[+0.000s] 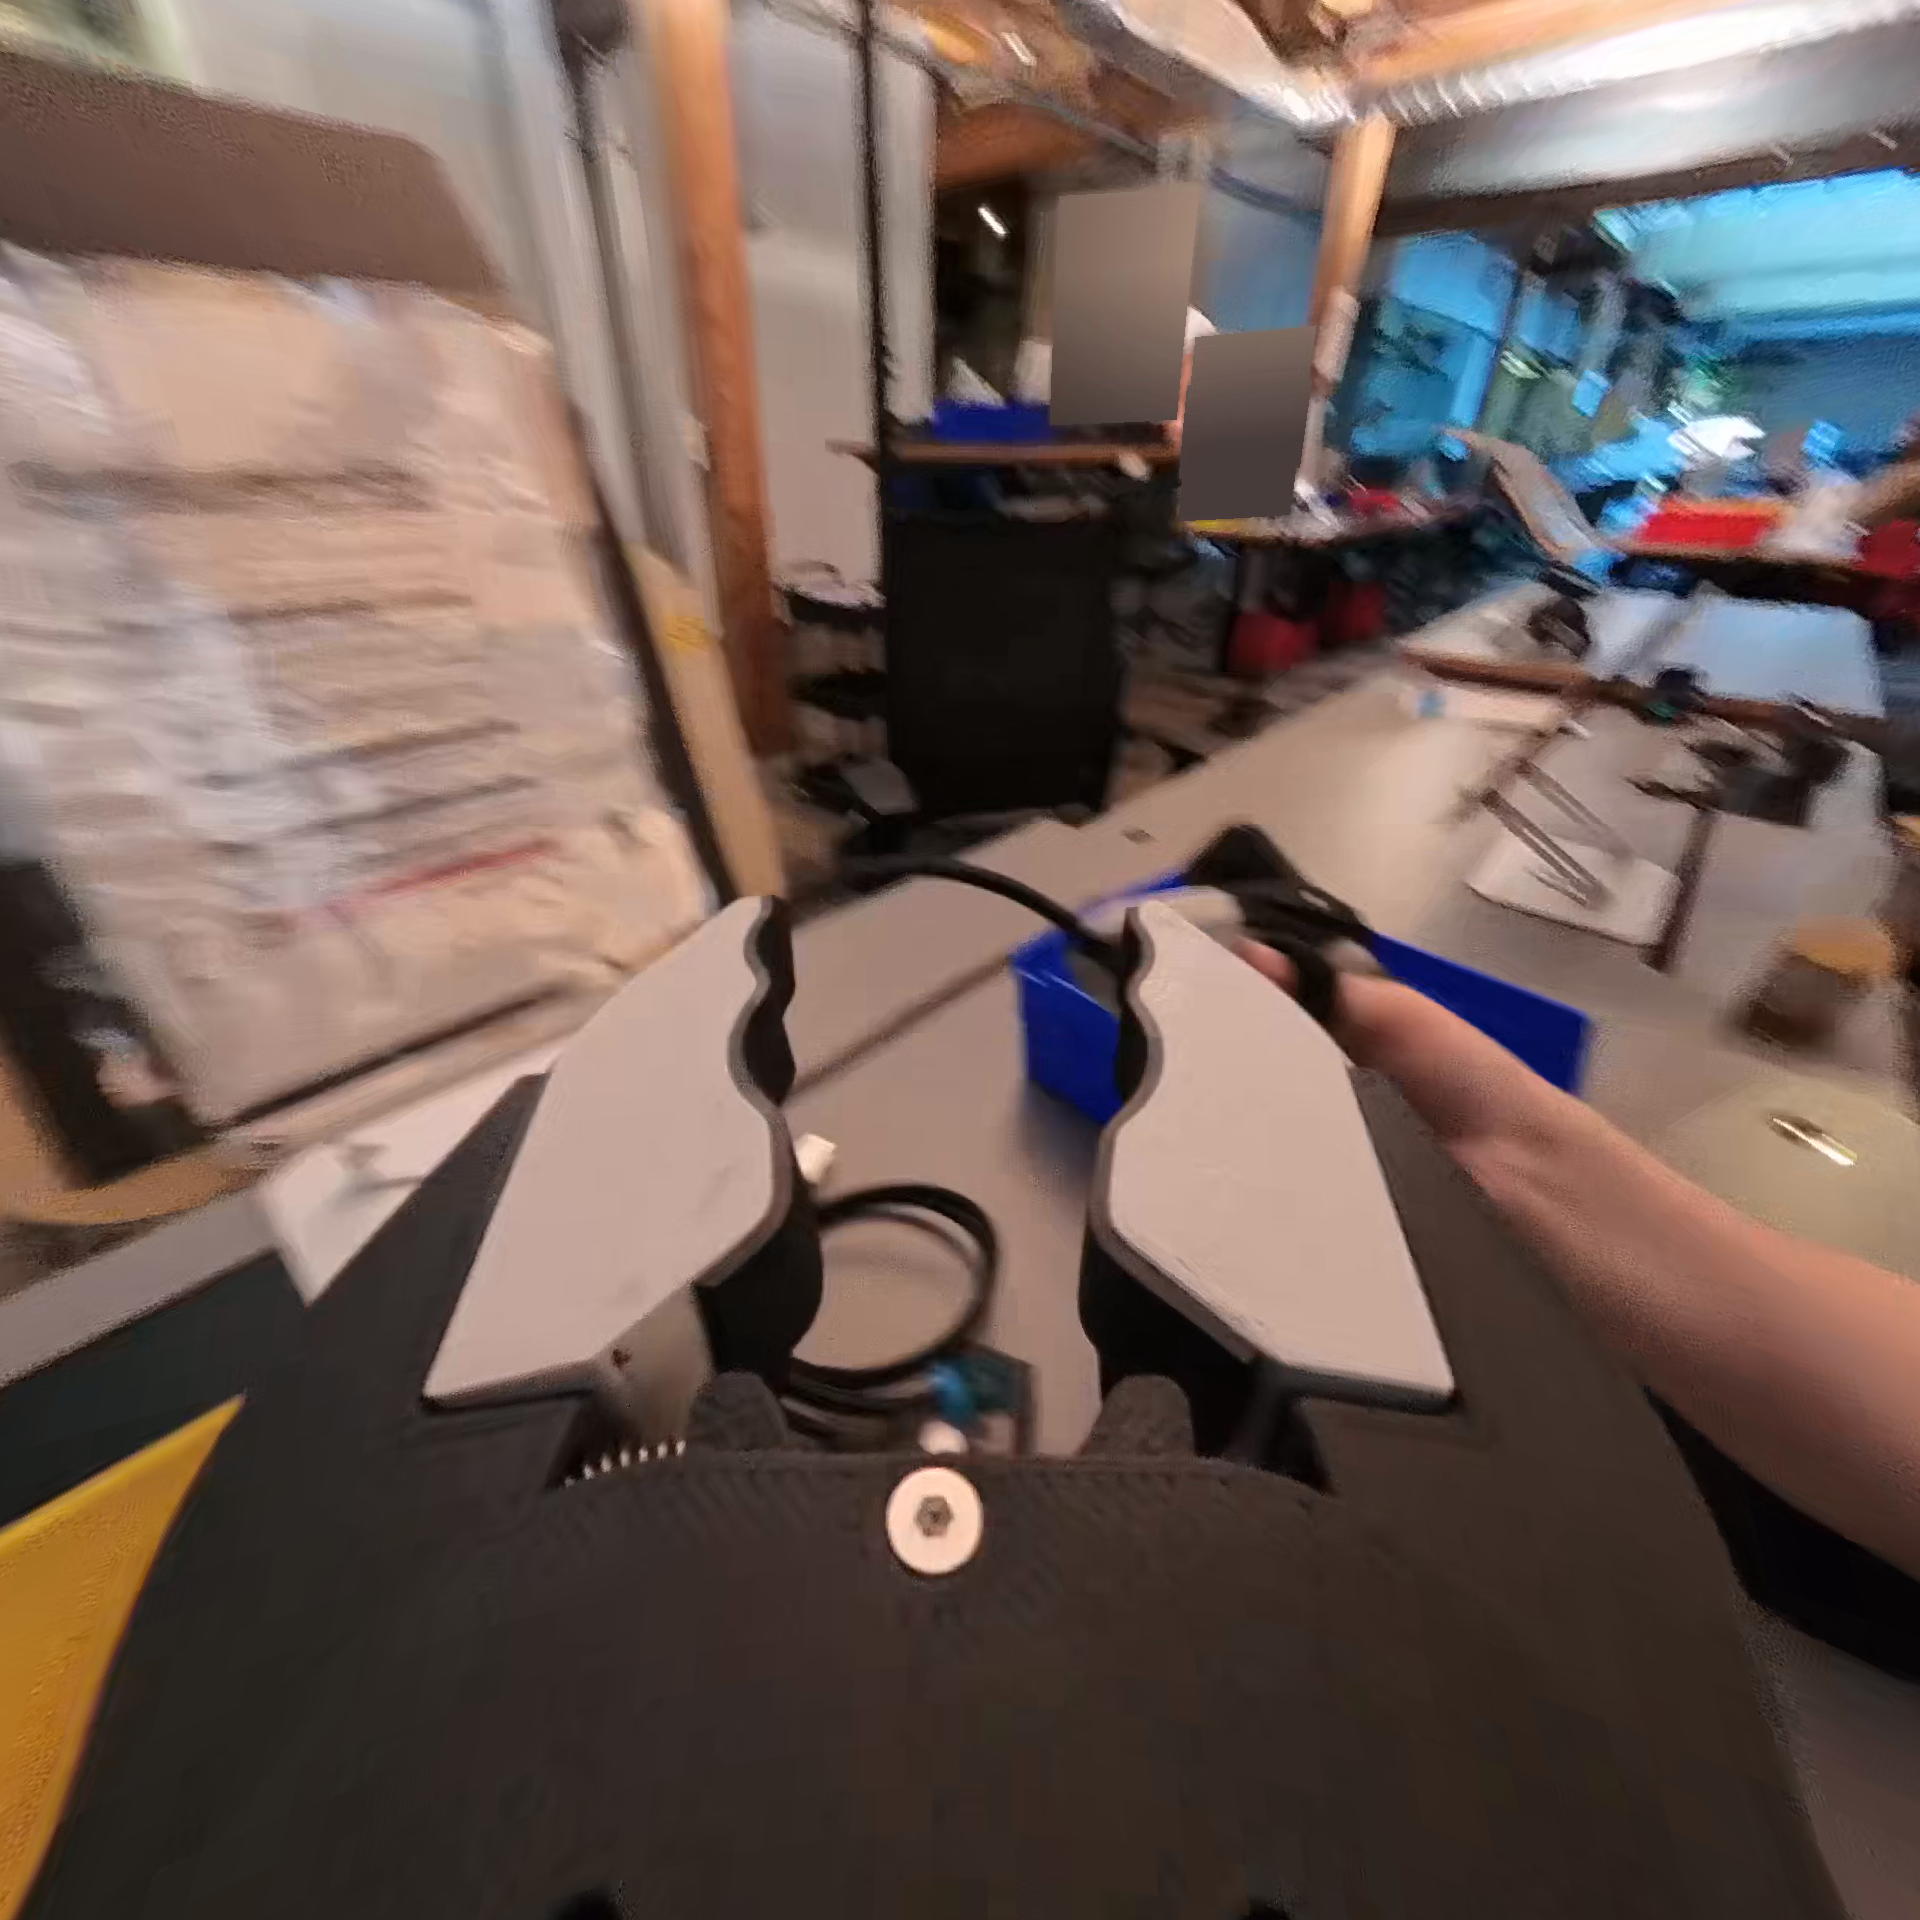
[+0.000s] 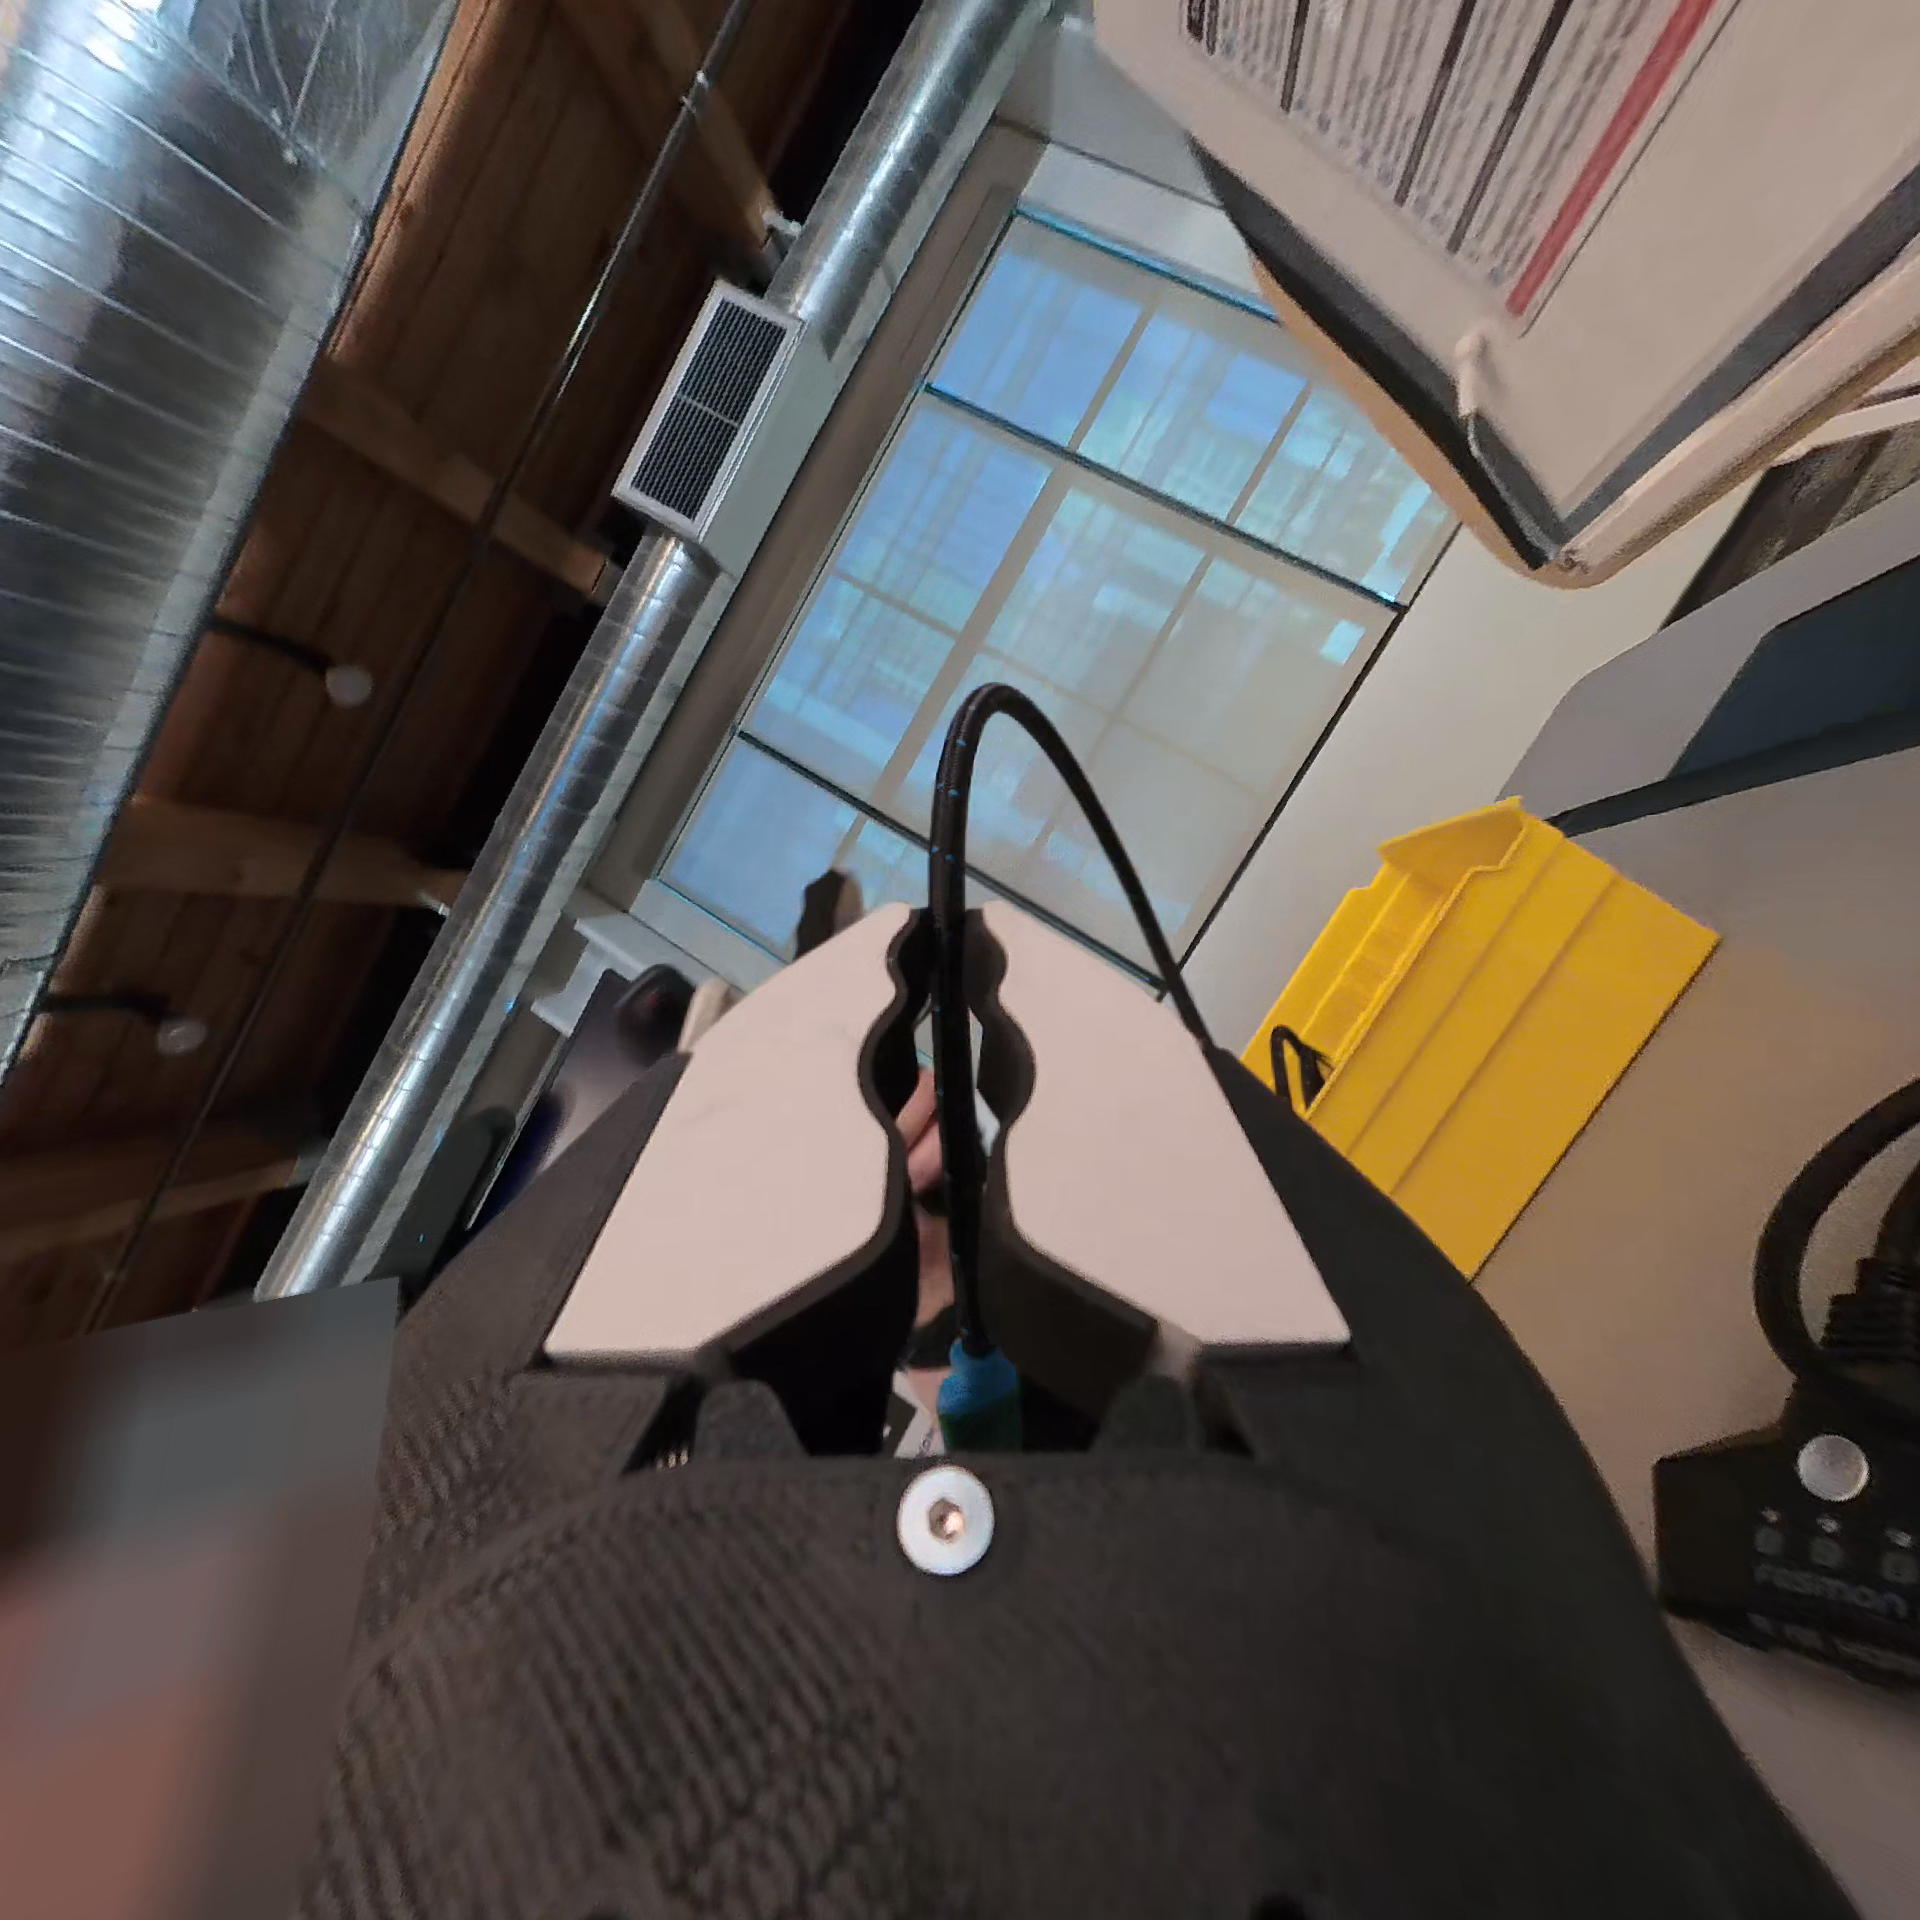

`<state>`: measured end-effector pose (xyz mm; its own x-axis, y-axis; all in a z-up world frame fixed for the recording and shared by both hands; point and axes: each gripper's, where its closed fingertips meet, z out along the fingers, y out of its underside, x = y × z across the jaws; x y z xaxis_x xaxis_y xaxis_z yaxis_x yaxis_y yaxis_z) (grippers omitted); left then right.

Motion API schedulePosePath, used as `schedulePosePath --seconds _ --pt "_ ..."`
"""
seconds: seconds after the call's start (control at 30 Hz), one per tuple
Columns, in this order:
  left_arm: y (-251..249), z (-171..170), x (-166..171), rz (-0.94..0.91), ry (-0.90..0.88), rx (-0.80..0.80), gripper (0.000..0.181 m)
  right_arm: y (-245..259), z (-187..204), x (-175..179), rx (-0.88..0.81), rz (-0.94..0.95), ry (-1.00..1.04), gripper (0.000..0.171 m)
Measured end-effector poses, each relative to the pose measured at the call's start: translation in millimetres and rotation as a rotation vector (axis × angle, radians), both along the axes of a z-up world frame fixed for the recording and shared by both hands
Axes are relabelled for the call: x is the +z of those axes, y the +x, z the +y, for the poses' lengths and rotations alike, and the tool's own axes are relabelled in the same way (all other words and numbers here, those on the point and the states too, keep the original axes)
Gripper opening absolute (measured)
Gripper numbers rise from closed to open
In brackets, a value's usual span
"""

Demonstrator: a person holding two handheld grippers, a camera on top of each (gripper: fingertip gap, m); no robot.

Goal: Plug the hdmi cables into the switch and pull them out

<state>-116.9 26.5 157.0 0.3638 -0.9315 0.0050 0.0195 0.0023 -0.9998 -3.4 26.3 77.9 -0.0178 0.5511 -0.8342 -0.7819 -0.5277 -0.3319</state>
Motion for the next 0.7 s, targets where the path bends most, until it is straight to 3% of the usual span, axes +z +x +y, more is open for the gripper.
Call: schedulePosePath --seconds 0.1,0.33,0.43,0.7 --pt "43 -48 -36 0.168 -0.066 -0.151 0.067 2 0 1 -0.023 -0.008 0.007 0.008" --pt "100 -58 -121 0.388 -0.177 -0.212 0.067 8 -9 15 -0.068 -0.010 0.051 0.008" --pt "110 -64 -134 0.398 -0.221 -0.257 0.063 11 -10 18 -0.093 -0.014 0.065 0.008" --pt "118 -66 -140 0.404 -0.136 -0.257 0.021 19 -11 21 -0.149 -0.025 0.086 0.008"
